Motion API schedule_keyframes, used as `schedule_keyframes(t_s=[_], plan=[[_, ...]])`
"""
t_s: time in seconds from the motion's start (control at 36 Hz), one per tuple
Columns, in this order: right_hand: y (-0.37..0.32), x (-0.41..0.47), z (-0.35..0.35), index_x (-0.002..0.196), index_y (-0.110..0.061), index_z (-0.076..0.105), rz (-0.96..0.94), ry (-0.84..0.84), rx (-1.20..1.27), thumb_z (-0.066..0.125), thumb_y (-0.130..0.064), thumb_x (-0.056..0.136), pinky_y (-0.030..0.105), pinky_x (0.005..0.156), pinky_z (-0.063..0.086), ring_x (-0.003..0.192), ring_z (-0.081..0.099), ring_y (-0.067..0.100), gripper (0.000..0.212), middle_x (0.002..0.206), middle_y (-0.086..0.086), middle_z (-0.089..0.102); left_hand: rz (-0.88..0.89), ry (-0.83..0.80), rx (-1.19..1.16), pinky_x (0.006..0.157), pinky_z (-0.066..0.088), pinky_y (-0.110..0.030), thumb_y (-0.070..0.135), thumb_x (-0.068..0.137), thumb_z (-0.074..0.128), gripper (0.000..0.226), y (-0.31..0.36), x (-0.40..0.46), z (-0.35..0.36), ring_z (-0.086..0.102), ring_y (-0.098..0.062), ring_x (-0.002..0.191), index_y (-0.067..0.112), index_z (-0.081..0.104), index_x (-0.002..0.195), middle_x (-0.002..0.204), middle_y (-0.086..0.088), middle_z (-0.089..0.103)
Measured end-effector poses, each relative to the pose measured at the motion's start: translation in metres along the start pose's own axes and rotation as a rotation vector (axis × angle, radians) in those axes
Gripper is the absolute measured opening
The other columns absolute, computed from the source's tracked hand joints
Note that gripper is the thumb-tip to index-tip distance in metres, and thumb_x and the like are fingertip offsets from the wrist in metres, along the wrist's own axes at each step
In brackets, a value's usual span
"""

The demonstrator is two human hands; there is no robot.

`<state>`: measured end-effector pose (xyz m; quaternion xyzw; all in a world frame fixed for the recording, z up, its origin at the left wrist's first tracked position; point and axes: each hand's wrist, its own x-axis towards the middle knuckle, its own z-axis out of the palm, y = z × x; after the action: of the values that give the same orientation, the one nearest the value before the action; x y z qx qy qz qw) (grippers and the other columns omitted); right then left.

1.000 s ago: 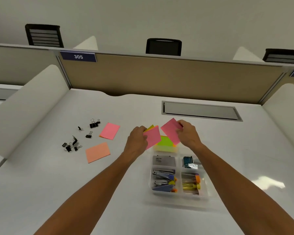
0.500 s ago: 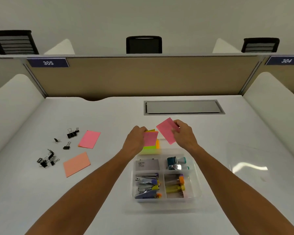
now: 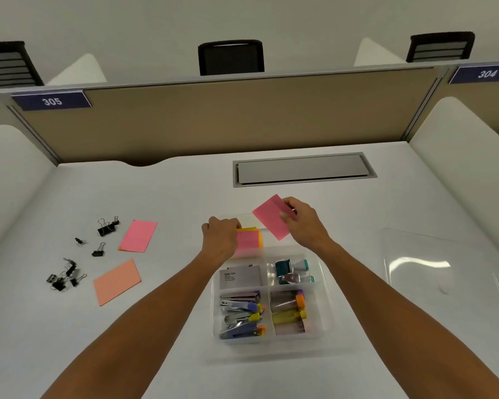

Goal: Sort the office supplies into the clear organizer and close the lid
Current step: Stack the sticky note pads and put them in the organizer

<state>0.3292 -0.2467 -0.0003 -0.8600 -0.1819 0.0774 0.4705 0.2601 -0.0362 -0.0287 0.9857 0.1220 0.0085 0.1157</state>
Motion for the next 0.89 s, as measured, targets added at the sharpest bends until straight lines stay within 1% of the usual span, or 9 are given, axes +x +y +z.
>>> schedule_keyframes(t_s=[0.08, 0.14, 0.25, 0.39, 0.53, 0.61, 0.67, 0.78, 0.89], plan=[[0.0, 0.003, 0.007, 0.123, -0.019, 0.057, 0.003, -0.036, 0.007, 0.054, -0.016, 0.1, 0.021, 0.074, 0.049, 0.099, 0.059, 0.013, 0.024, 0.112, -0.009, 0.059, -0.022, -0.002, -0.007, 0.081, 0.028, -0.034, 0.005, 0.089, 0.053, 0.046, -0.001, -0.003, 0.001, 0.047, -0.027, 0.108, 0.028, 0.057, 0.128, 0.11, -0.001, 0.066], [-0.001, 0.005, 0.012, 0.125, -0.019, 0.057, 0.0, -0.063, 0.009, 0.055, -0.015, 0.099, 0.022, 0.075, 0.048, 0.101, 0.059, 0.014, 0.026, 0.113, -0.01, 0.059, -0.037, 0.005, -0.061, 0.088, 0.032, -0.036, 0.007, 0.088, 0.057, 0.052, -0.002, -0.006, 0.002, 0.044, -0.028, 0.117, 0.026, 0.049, 0.136, 0.124, -0.002, 0.061], [-0.005, 0.009, 0.021, 0.126, -0.021, 0.056, -0.001, -0.116, 0.0, 0.052, -0.011, 0.1, 0.025, 0.077, 0.046, 0.102, 0.057, 0.015, 0.029, 0.113, -0.01, 0.057, -0.08, 0.014, -0.159, 0.098, 0.035, -0.041, 0.009, 0.087, 0.062, 0.056, -0.006, -0.015, 0.0, 0.041, -0.029, 0.125, 0.024, 0.044, 0.139, 0.137, -0.004, 0.052], [-0.015, 0.017, 0.033, 0.127, -0.018, 0.057, -0.053, -0.189, -0.061, 0.042, 0.0, 0.097, 0.023, 0.071, 0.042, 0.101, 0.057, 0.02, 0.038, 0.112, -0.003, 0.059, -0.153, 0.029, -0.232, 0.103, 0.034, -0.043, 0.014, 0.089, 0.064, 0.056, -0.012, -0.034, -0.009, 0.039, -0.029, 0.129, 0.025, 0.043, 0.14, 0.14, -0.002, 0.05], [-0.029, 0.031, 0.046, 0.13, -0.017, 0.058, -0.143, -0.27, -0.186, 0.041, -0.006, 0.1, 0.029, 0.081, 0.044, 0.1, 0.051, 0.015, 0.037, 0.124, 0.003, 0.061, -0.224, 0.058, -0.294, 0.106, 0.032, -0.044, 0.017, 0.091, 0.062, 0.054, -0.025, -0.062, -0.022, 0.036, -0.028, 0.132, 0.025, 0.042, 0.14, 0.142, -0.002, 0.047], [-0.036, 0.04, 0.055, 0.13, -0.017, 0.058, -0.182, -0.311, -0.267, 0.044, 0.0, 0.096, 0.032, 0.082, 0.048, 0.1, 0.055, 0.019, 0.04, 0.123, 0.005, 0.063, -0.255, 0.083, -0.301, 0.107, 0.031, -0.043, 0.018, 0.093, 0.059, 0.051, -0.033, -0.081, -0.03, 0.035, -0.027, 0.131, 0.024, 0.042, 0.14, 0.142, -0.001, 0.047], [-0.039, 0.045, 0.061, 0.131, -0.017, 0.057, -0.207, -0.336, -0.343, 0.046, 0.002, 0.093, 0.038, 0.087, 0.051, 0.105, 0.058, 0.024, 0.044, 0.124, 0.006, 0.063, -0.279, 0.097, -0.302, 0.107, 0.031, -0.042, 0.018, 0.093, 0.058, 0.05, -0.038, -0.094, -0.034, 0.035, -0.027, 0.131, 0.023, 0.042, 0.14, 0.142, -0.001, 0.046], [-0.037, 0.049, 0.073, 0.135, -0.019, 0.053, -0.188, -0.403, -0.458, 0.046, 0.001, 0.092, 0.042, 0.091, 0.051, 0.112, 0.057, 0.027, 0.048, 0.13, 0.006, 0.061, -0.329, 0.148, -0.33, 0.107, 0.033, -0.042, 0.017, 0.093, 0.059, 0.049, -0.047, -0.118, -0.042, 0.035, -0.026, 0.13, 0.021, 0.044, 0.139, 0.14, -0.001, 0.048], [-0.036, 0.049, 0.078, 0.137, -0.018, 0.052, -0.148, -0.476, -0.499, 0.045, 0.003, 0.089, 0.044, 0.094, 0.05, 0.116, 0.056, 0.029, 0.052, 0.133, 0.01, 0.059, -0.373, 0.2, -0.34, 0.105, 0.033, -0.039, 0.016, 0.092, 0.06, 0.048, -0.054, -0.14, -0.047, 0.037, -0.027, 0.127, 0.021, 0.046, 0.137, 0.137, -0.002, 0.05]])
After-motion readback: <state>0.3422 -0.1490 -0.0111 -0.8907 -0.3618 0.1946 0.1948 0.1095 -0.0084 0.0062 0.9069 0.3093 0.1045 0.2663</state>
